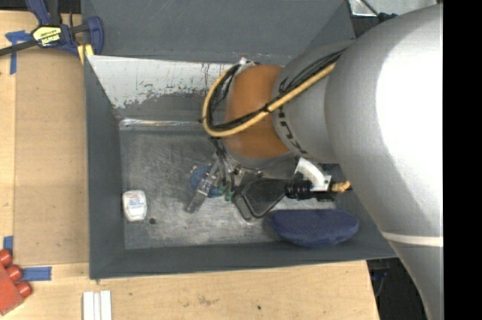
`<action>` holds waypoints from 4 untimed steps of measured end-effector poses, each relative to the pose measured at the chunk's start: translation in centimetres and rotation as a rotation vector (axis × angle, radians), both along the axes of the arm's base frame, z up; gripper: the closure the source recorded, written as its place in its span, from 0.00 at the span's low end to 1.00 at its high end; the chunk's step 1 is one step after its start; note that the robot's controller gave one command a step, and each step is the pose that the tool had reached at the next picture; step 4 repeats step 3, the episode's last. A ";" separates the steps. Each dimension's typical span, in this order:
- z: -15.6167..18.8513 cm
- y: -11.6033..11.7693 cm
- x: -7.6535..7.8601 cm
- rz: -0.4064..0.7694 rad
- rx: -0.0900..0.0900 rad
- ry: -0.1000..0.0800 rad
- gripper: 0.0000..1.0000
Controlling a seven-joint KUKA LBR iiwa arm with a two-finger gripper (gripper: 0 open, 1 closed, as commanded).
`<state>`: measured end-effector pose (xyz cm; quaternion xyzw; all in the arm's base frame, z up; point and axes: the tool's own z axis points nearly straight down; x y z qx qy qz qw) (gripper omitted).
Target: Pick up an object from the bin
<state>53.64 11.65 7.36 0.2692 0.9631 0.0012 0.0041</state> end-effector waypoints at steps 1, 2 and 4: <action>0.2 0.0 0.1 0.001 0.000 0.004 0.00; 0.4 -0.1 0.5 0.000 0.000 -0.008 1.00; 7.3 -0.1 0.7 0.002 0.001 0.000 1.00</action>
Offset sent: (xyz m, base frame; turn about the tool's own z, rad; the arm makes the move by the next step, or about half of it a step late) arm 0.0000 0.0000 0.0000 0.0000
